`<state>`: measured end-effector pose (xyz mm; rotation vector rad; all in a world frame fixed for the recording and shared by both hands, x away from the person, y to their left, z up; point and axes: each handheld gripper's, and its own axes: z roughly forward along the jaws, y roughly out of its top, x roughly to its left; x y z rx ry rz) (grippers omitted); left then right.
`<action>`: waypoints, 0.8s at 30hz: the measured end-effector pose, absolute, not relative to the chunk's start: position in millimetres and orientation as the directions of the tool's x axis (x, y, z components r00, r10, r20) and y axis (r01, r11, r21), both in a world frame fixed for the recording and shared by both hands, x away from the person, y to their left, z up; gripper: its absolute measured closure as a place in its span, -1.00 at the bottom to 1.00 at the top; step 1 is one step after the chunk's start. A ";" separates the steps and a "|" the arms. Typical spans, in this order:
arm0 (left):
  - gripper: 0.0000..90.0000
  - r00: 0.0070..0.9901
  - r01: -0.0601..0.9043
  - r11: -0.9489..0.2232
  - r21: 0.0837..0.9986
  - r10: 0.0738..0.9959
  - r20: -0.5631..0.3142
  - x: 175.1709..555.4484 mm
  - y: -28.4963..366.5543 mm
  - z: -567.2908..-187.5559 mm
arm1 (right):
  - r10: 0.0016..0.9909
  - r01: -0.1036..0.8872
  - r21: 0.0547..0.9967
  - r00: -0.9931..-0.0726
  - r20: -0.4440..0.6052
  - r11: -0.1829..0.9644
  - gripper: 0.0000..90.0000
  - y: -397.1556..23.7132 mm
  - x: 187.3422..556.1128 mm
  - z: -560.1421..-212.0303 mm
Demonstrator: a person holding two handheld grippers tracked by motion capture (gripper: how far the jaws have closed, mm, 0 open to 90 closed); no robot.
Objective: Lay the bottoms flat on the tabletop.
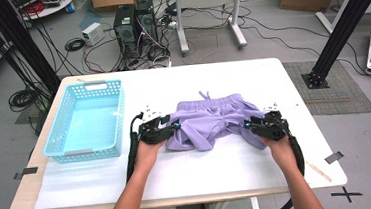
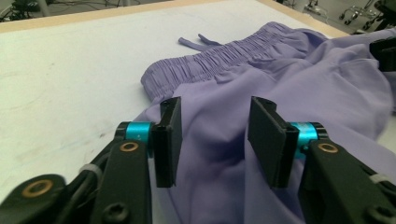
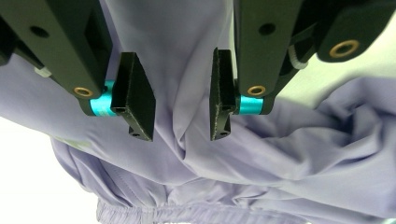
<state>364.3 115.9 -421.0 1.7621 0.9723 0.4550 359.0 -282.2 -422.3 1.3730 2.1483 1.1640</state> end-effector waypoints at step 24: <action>0.94 0.579 0.449 -0.199 0.871 0.807 -0.114 318.1 110.0 -436.6 | 0.802 0.486 0.828 -0.592 0.076 0.280 0.38 -264.2 312.4 -421.8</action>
